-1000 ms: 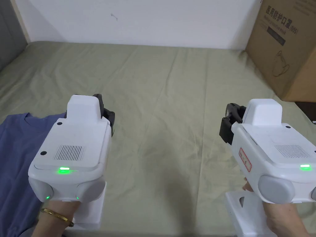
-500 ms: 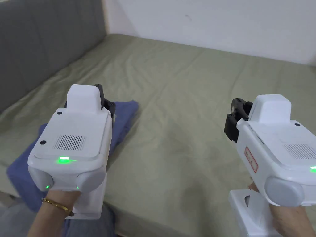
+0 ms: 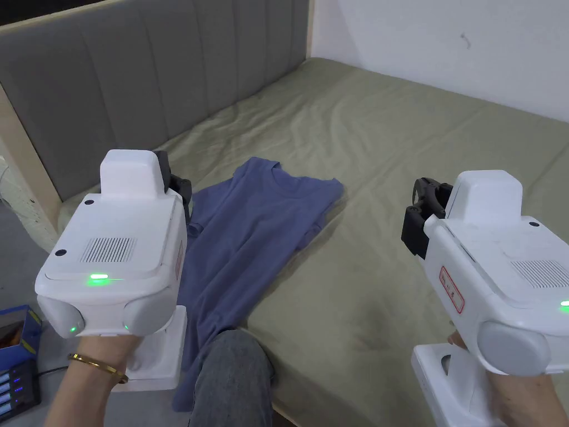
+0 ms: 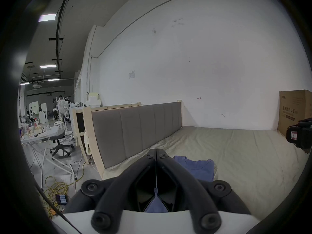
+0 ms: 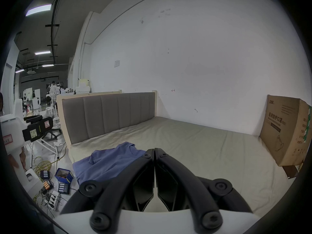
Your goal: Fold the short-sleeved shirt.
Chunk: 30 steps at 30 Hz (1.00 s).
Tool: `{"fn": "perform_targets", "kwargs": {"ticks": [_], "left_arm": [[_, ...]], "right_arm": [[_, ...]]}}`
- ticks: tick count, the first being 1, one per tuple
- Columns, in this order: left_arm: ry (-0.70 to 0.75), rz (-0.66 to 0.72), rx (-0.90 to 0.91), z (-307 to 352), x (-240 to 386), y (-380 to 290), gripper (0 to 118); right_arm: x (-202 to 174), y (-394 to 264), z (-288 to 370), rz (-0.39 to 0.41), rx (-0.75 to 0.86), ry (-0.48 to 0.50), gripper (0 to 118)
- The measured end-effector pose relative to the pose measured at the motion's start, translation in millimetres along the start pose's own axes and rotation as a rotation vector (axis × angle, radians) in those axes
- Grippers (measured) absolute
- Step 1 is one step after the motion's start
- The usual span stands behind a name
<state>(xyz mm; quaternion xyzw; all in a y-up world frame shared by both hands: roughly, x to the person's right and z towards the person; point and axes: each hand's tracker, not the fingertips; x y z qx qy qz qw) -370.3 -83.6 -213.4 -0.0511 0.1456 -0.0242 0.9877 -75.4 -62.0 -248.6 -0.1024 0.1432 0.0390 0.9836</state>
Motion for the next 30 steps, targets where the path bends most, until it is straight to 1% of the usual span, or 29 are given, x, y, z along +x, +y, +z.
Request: {"fn": "perform_targets", "kwargs": {"ticks": [3,4,5,6,8,9,10,11,12,13,14,15,18,21,22,23,24,26,28,30], "left_arm": [[-0.004,-0.015,-0.005,-1.4,1.6,-1.5,0],[-0.008,-0.012,-0.009,-3.2,1.9,-1.5,2],[-0.018,-0.004,-0.019,-6.0,2.0,-1.1,7],[-0.035,0.02,-0.054,-11.7,2.5,0.2,16],[-0.074,0.049,-0.127,-27.8,2.5,3.3,54],[-0.102,0.042,-0.181,-37.8,4.5,5.5,72],[-0.122,0.019,-0.217,-49.3,6.7,6.2,95],[-0.133,-0.007,-0.243,-62.2,10.1,5.8,112],[-0.145,-0.036,-0.272,-75.4,13.6,5.4,118],[-0.145,-0.039,-0.257,-87.6,17.5,4.1,118],[-0.196,-0.026,-0.263,-96.9,18.5,4.7,118],[-0.198,-0.035,-0.291,-110.8,21.1,3.9,118],[-0.258,-0.016,-0.427,-163.9,31.4,-1.9,118],[-0.32,-0.049,-0.618,-221.9,48.3,-14.1,118],[-0.317,-0.068,-0.703,-241.6,55.4,-21.4,118],[-0.33,-0.073,-0.747,-256.8,60.5,-28.8,118],[-0.332,-0.077,-0.79,-272.1,66.3,-38.6,118],[-0.34,-0.129,-0.872,-300.5,80.6,-56.3,118],[-0.358,-0.178,-0.938,-318.7,90.8,-77.9,118],[-0.367,-0.19,-1.011,-333.2,100.2,-97.9,118]], "right_arm": [[0.6,-0.3,-2.4,-0.006,-0.015,0.007,0],[1.5,-0.6,-4.3,-0.003,-0.018,0.008,0],[1.7,-0.5,-5.0,0.003,-0.021,0.008,0],[2.0,-0.4,-5.7,0.009,-0.023,0.006,0],[2.6,1.8,-6.5,0.015,-0.027,0.007,0],[3.6,2.9,-7.0,0.016,-0.03,0.007,0],[4.9,3.7,-7.5,0.013,-0.032,0.007,0],[7.1,4.9,-8.3,0.001,-0.041,0.011,0],[9.5,5.5,-10.2,-0.017,-0.049,0.022,0],[10.9,6.1,-11.2,-0.021,-0.05,0.025,0],[11.2,6.8,-11.9,-0.02,-0.051,0.025,0],[11.0,7.3,-12.6,-0.013,-0.051,0.021,0],[13.4,9.1,-18.1,0.01,-0.057,0.01,0],[16.1,9.4,-26.0,0.049,-0.067,-0.015,0],[18.3,8.4,-29.4,0.059,-0.068,-0.031,0],[20.5,7.2,-33.0,0.067,-0.074,-0.046,0],[22.7,6.1,-37.3,0.069,-0.086,-0.064,0],[29.1,2.7,-45.3,0.052,-0.104,-0.079,0],[35.0,-2.8,-53.9,0.048,-0.125,-0.101,0],[39.6,-10.1,-60.3,0.054,-0.136,-0.124,0]]}}
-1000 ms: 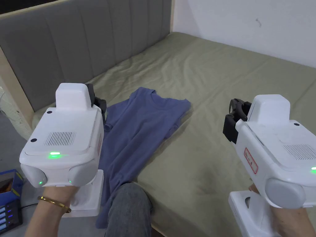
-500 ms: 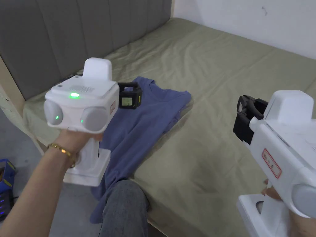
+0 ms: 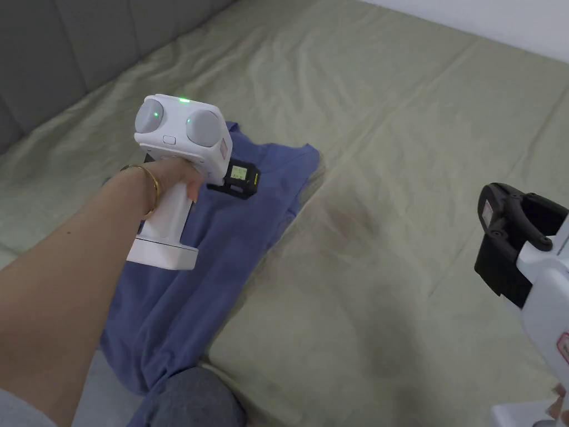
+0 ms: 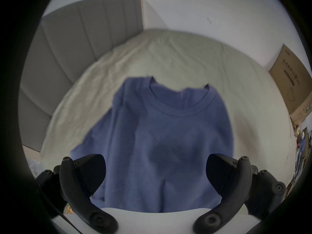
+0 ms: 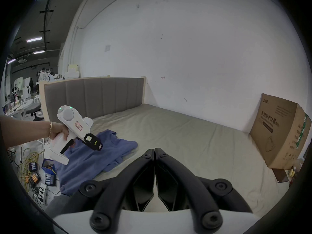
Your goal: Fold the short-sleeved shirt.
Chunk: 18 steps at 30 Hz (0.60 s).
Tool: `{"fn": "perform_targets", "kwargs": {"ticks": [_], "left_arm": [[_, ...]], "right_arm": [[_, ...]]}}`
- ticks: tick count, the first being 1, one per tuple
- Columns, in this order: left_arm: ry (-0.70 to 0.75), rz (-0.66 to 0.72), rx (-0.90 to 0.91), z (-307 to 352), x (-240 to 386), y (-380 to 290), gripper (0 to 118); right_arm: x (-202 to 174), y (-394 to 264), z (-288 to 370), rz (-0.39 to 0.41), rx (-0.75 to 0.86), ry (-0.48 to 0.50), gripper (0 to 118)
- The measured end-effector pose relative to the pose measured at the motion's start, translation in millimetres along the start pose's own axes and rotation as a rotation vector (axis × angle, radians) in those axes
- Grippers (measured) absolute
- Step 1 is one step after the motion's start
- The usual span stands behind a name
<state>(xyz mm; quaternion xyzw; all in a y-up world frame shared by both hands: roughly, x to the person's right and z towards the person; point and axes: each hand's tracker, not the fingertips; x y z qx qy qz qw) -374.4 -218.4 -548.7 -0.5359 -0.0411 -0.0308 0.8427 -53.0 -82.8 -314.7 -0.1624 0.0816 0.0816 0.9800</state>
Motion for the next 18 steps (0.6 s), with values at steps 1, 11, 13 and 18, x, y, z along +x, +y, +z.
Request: {"fn": "perform_targets", "kwargs": {"ticks": [1,11,13,18], "left_arm": [[-0.001,0.004,-0.042,-10.7,1.0,-1.0,118],[-0.066,0.108,-0.135,-25.7,1.7,6.2,44],[-0.04,0.105,-0.114,-15.5,3.1,7.9,2],[-0.06,0.241,0.009,17.0,-7.6,-8.3,2]], "right_arm": [[2.6,-3.6,-4.2,0.003,-0.017,-0.01,0],[21.9,-42.2,-15.2,-0.006,-0.145,-0.033,0],[21.8,-45.1,-11.8,-0.017,-0.152,-0.032,0],[18.1,-43.7,11.4,-0.019,-0.139,-0.023,0]]}}
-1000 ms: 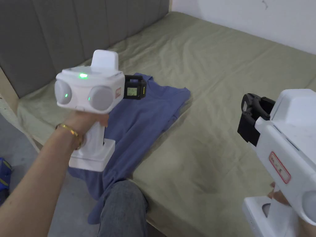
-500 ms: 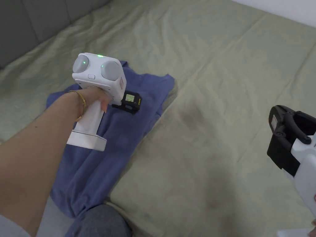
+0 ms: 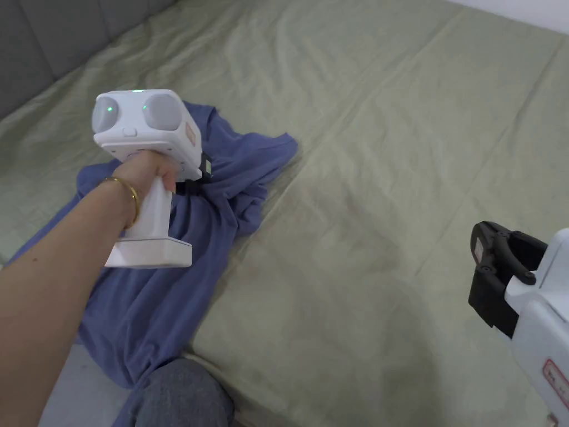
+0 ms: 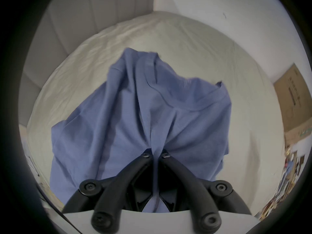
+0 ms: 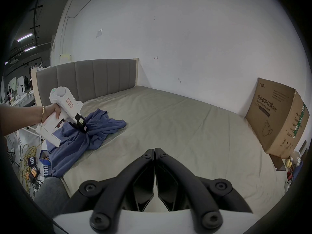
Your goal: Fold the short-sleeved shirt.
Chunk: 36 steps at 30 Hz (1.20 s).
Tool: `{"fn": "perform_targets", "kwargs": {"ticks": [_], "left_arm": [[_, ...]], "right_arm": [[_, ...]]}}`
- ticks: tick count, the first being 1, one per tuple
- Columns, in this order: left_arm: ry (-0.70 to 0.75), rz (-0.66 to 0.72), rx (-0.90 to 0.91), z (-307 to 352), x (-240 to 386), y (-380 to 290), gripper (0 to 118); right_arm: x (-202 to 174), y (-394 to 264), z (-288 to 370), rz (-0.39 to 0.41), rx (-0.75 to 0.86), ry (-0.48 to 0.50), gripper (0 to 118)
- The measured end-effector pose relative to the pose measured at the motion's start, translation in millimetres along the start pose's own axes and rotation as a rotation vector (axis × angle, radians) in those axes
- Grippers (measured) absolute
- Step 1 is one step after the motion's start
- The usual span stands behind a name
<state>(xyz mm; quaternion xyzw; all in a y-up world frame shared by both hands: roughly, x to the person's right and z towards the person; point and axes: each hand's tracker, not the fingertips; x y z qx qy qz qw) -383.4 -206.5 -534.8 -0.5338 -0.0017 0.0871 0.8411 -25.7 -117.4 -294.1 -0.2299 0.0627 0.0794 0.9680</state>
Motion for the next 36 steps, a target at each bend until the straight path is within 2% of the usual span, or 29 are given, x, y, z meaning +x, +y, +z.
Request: {"fn": "perform_targets", "kwargs": {"ticks": [7,10,15,17,24,27,30,36], "left_arm": [[-0.115,0.199,0.255,96.8,-28.6,-28.8,2],[-0.117,0.233,0.39,146.8,-34.5,-52.2,2],[-0.129,0.176,0.535,216.0,-36.2,-77.6,2],[-0.183,0.145,0.64,249.2,-31.8,-78.9,2],[-0.348,-0.009,0.879,372.1,38.7,-46.2,2],[-0.394,-0.108,0.955,412.9,82.9,-29.8,1],[-0.502,-0.135,0.955,439.0,123.0,-13.6,1],[-0.569,-0.233,0.933,450.0,207.0,5.1,1]], "right_arm": [[-0.6,2.7,46.2,0.012,0.068,0.003,0],[-1.3,-0.7,68.6,0.009,0.106,-0.005,0],[-0.8,-10.2,98.1,0.002,0.124,0.0,0],[-0.8,-11.6,109.4,-0.007,0.138,-0.004,0],[15.4,-2.9,142.6,-0.068,0.208,-0.05,0],[29.1,2.5,161.3,-0.107,0.255,-0.098,0],[41.7,7.3,180.0,-0.106,0.283,-0.176,0],[72.7,3.3,212.7,-0.165,0.321,-0.304,0]]}}
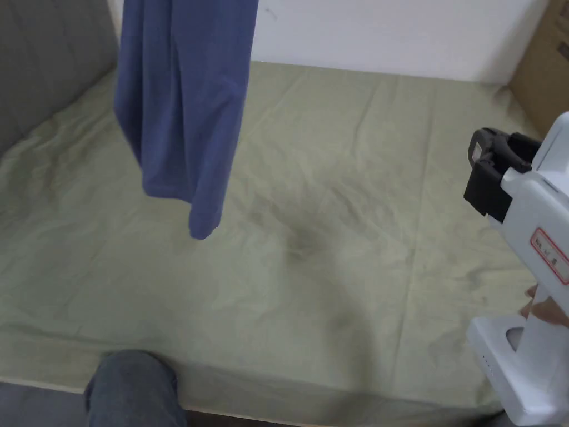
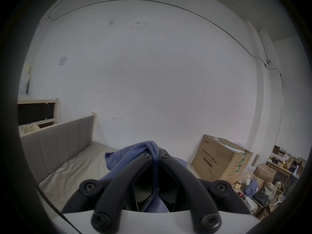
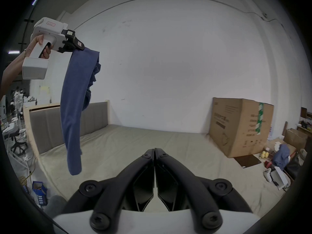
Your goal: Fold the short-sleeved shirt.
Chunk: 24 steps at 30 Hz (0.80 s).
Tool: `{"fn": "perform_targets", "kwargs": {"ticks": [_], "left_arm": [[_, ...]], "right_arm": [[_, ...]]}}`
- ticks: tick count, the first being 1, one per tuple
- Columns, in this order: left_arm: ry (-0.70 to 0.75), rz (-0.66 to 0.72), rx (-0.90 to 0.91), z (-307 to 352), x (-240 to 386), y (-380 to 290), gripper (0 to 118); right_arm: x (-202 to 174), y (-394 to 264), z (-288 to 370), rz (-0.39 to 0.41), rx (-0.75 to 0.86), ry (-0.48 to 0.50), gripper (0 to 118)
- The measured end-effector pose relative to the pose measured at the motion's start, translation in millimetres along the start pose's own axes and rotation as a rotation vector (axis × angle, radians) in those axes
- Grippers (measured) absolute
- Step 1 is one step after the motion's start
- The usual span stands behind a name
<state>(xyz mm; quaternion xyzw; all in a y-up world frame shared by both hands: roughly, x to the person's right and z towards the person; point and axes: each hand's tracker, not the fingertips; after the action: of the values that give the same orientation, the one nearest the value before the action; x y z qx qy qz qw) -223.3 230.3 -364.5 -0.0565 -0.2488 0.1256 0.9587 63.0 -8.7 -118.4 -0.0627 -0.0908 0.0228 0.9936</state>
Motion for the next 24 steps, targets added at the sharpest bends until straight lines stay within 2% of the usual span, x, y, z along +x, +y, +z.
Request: {"fn": "perform_targets", "kwargs": {"ticks": [3,8,16,24], "left_arm": [[-0.056,0.023,-0.051,-31.8,24.4,-13.7,1],[-0.04,-0.01,-0.25,-92.1,56.2,-73.0,1],[-0.059,-0.126,-0.619,-175.3,82.5,-241.7,2],[-0.024,-0.264,-1.004,-209.9,80.6,-423.0,3]], "right_arm": [[14.3,0.2,11.9,0.006,-0.003,-0.062,0],[33.2,-8.4,24.5,0.016,-0.022,-0.126,0],[53.7,-25.8,18.0,0.001,-0.084,-0.182,0],[60.7,-46.0,1.7,-0.015,-0.157,-0.195,0]]}}
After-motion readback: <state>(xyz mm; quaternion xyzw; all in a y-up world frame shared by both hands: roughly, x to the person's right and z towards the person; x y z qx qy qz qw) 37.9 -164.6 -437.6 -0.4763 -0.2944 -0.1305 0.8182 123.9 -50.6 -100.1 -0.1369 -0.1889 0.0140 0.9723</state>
